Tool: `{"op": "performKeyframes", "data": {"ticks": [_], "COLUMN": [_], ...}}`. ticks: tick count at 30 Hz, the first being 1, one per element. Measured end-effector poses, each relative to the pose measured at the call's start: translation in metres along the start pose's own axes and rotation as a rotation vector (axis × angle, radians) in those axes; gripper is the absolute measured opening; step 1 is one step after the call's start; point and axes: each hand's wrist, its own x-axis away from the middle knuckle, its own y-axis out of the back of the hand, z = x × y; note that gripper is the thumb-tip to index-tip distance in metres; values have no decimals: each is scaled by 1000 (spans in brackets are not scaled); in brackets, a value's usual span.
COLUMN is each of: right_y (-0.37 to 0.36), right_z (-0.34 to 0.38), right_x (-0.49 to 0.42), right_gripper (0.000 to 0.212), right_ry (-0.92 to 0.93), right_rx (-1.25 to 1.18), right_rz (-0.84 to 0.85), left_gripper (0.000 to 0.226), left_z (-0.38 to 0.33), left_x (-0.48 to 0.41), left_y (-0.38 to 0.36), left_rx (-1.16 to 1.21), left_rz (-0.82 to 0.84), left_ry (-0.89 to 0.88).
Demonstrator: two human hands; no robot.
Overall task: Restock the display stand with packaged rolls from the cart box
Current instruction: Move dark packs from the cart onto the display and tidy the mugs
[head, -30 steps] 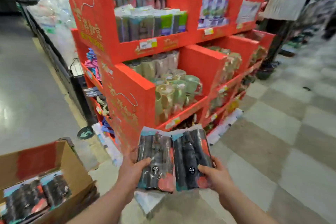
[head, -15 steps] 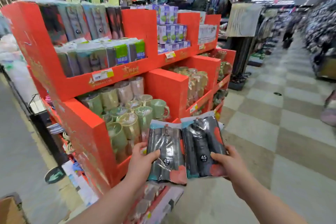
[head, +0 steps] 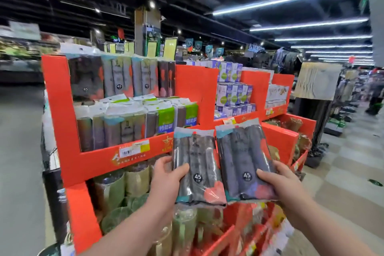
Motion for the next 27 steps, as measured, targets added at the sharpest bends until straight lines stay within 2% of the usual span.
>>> {"op": "performKeyframes", "data": {"ticks": [5, 7, 11, 15, 17, 19, 21, 24, 25, 27], "right_y": [-58, -84, -134, -176, -193, -205, -212, -212, -212, -212], "right_z": [31, 47, 71, 91, 99, 101, 98, 89, 86, 84], "right_x": [-73, -105, -174, -242, -268, -284, -291, -297, -303, -311], "right_gripper": [22, 24, 47, 53, 48, 45, 52, 72, 76, 69], "right_ry": [71, 117, 220, 321, 392, 622, 857, 806, 819, 913], "right_rx": [32, 64, 115, 275, 470, 896, 1201, 1468, 1536, 1579], "right_rz": [110, 174, 189, 196, 212, 208, 344, 799, 842, 808], "left_gripper": [38, 36, 32, 30, 33, 35, 34, 31, 32, 32], "left_z": [-31, -43, -64, -84, -90, -93, -94, -94, -93, -93], "left_x": [-40, -52, -69, -79, -85, -92, -98, -107, -112, -121], "left_y": [23, 36, 54, 63, 64, 65, 61, 54, 52, 47], "left_rx": [9, 1, 26, 57, 50, 58, 78, 78, 76, 79], "left_rz": [-92, -177, -293, -403, -452, -496, -515, -546, -558, -569], "left_ry": [-92, -127, -192, -250, -271, -284, -295, -301, -304, -304]}}
